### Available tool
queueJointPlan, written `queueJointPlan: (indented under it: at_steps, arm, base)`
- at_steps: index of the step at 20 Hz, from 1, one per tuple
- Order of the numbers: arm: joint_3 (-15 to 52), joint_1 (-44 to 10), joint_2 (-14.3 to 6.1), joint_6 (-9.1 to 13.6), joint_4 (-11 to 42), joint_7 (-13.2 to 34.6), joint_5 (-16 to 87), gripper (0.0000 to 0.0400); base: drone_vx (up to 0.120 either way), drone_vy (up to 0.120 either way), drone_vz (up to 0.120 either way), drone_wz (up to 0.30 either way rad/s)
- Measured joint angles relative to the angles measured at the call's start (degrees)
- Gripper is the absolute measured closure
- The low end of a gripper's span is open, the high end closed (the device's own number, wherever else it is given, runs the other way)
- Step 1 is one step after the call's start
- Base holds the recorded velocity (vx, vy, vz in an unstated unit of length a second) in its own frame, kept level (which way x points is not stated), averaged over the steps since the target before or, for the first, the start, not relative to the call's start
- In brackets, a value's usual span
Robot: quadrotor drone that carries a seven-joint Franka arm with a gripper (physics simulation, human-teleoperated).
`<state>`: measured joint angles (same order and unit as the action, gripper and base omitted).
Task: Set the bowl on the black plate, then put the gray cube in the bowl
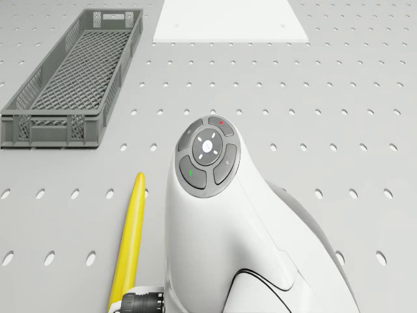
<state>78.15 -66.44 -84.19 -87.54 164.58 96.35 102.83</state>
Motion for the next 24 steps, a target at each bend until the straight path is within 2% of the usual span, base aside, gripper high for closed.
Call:
queueJointPlan:
  at_steps: [8, 15, 24]
  arm:
    - [0.13, -0.18, -0.80, -0.75, -0.03, 0.14, -0.33, 0.0000]
    - [-0.02, 2.79, -1.86, -1.84, -0.22, -2.99, -0.46, 0.0000]
    - [-5.01, 4.04, -3.01, -4.62, -1.48, -5.09, 4.00, 0.0000]
  base:
    - [0.115, 0.000, -0.010, 0.000]
    - [0.000, 0.000, 0.000, 0.000]
    - [0.000, 0.000, 0.000, 0.000]
